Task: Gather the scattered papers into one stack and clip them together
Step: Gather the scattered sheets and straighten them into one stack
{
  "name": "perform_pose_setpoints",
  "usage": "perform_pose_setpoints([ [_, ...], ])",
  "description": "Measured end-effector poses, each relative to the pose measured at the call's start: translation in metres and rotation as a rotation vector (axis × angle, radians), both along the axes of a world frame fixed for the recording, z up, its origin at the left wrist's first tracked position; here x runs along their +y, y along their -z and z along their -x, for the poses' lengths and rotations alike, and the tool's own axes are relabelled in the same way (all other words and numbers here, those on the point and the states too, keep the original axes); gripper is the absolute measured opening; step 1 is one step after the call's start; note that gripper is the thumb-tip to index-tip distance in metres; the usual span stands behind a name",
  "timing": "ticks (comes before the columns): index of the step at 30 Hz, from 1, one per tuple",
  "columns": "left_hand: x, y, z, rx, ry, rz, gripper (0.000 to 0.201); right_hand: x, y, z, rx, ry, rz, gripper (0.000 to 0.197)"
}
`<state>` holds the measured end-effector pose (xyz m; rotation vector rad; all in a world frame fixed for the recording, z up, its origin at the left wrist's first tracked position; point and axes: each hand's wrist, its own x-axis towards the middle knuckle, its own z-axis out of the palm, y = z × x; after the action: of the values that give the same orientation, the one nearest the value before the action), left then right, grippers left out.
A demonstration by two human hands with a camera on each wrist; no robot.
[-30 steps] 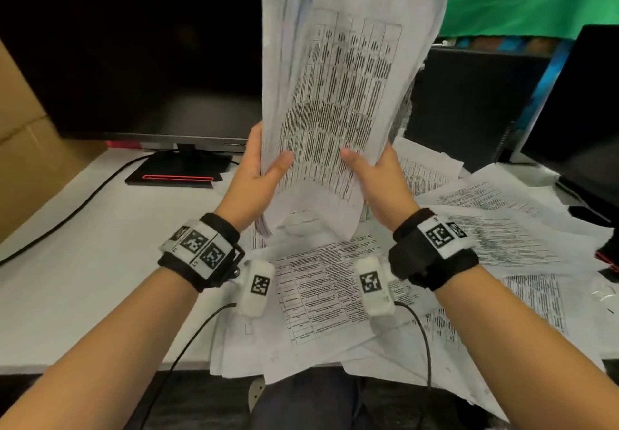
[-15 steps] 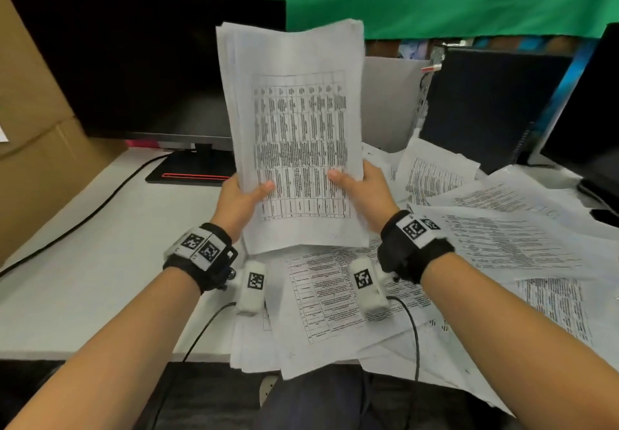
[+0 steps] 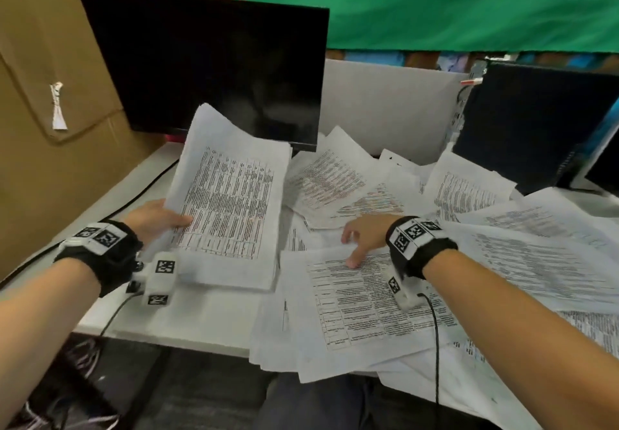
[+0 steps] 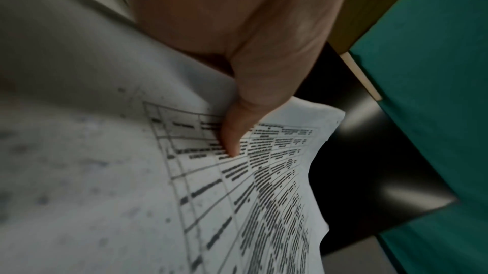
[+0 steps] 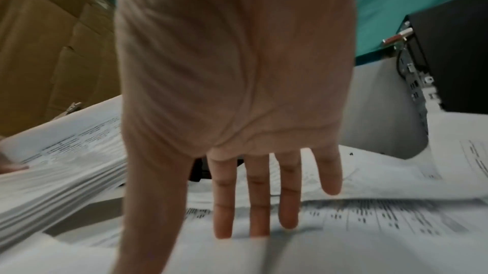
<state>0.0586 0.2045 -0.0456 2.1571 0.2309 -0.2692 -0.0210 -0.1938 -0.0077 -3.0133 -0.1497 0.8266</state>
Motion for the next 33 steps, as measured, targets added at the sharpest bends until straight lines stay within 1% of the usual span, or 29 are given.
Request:
perform_pose_setpoints([
  [2,0.023,0.015,-0.014,0.05,0.029,-0.097,0.036,-0.001,0.006,-0.001,-0.016,-0.007,-0.015,0.063],
  [4,0.02,0.004,0.002,0.059,0.012,-0.199,0.038,-0.002,0.009,-0.003,-0.079,-0.036,-0.013,0.051],
  [6,0.017,-0.004,0.009,0.042,0.027,-0.267,0.039,-0.005,0.003,-0.007,-0.153,-0.033,-0.048,0.037],
  [7,0.015,-0.008,0.011,0.022,0.041,-0.302,0.042,-0.009,-0.002,-0.009,-0.194,-0.006,-0.089,0.037],
  [8,0.012,-0.013,0.012,-0.013,0.031,-0.345,0.052,-0.013,-0.009,-0.011,-0.239,0.03,-0.141,0.032],
  [9,0.008,-0.018,0.012,-0.095,0.024,-0.384,0.064,-0.018,-0.015,-0.013,-0.312,0.073,-0.229,0.022],
  [10,-0.002,-0.027,0.015,-0.172,0.003,-0.362,0.073,-0.022,-0.02,-0.014,-0.391,0.137,-0.378,0.014],
  [11,-0.014,-0.034,0.017,-0.263,0.007,-0.292,0.078,-0.026,-0.023,-0.017,-0.435,0.249,-0.586,0.014],
  [12,-0.029,-0.043,0.022,-0.277,0.046,-0.157,0.083,-0.028,-0.024,-0.022,-0.456,0.378,-0.844,0.019],
  [13,-0.051,-0.054,0.031,-0.223,0.119,0.035,0.092,-0.028,-0.023,-0.028,-0.452,0.494,-1.086,0.024],
  [14,-0.071,-0.061,0.037,-0.113,0.204,0.216,0.099,-0.025,-0.021,-0.034,-0.42,0.58,-1.264,0.027],
  [15,-0.091,-0.066,0.044,-0.027,0.292,0.343,0.098,-0.022,-0.018,-0.041,-0.373,0.637,-1.38,0.03],
  [16,-0.106,-0.065,0.044,0.027,0.361,0.396,0.086,-0.016,-0.015,-0.047,-0.323,0.677,-1.452,0.032],
  [17,-0.119,-0.063,0.042,0.028,0.402,0.435,0.073,-0.008,-0.012,-0.051,-0.259,0.701,-1.52,0.034],
  [18,-0.127,-0.056,0.036,0.011,0.385,0.439,0.065,-0.002,-0.009,-0.055,-0.214,0.708,-1.57,0.035],
  [19,-0.134,-0.051,0.031,-0.014,0.341,0.46,0.057,0.003,-0.007,-0.058,-0.21,0.736,-1.62,0.037],
  [21,-0.137,-0.036,0.022,-0.015,0.228,0.576,0.032,0.006,-0.004,-0.063,-0.221,0.833,-1.737,0.043],
  [22,-0.136,-0.029,0.022,0.02,0.183,0.671,0.024,0.007,-0.005,-0.062,-0.222,0.918,-1.734,0.045],
  [23,-0.133,-0.023,0.023,0.057,0.157,0.771,0.021,0.003,0.001,-0.067,-0.239,1.01,-1.699,0.048],
  [24,-0.129,-0.016,0.023,0.086,0.148,0.854,0.021,0.0,0.005,-0.071,-0.299,1.112,-1.644,0.055],
  [25,-0.126,-0.009,0.025,0.112,0.144,0.922,0.024,-0.004,0.011,-0.077,-0.388,1.148,-1.527,0.063],
  [26,-0.121,-0.002,0.026,0.142,0.128,0.974,0.029,-0.003,0.019,-0.078,-0.372,1.116,-1.423,0.064],
  [27,-0.118,0.004,0.026,0.17,0.096,0.993,0.033,-0.004,0.029,-0.081,-0.362,1.12,-1.413,0.061],
  [28,-0.115,0.011,0.024,0.191,0.056,0.997,0.034,-0.001,0.035,-0.08,-0.28,1.085,-1.442,0.058],
  [30,-0.111,0.021,0.017,0.205,0.014,0.995,0.034,0.006,0.045,-0.088,-0.189,1.065,-1.426,0.056],
  [33,-0.109,0.025,0.013,0.19,-0.008,0.955,0.038,0.015,0.061,-0.099,-0.169,0.971,-1.43,0.052],
])
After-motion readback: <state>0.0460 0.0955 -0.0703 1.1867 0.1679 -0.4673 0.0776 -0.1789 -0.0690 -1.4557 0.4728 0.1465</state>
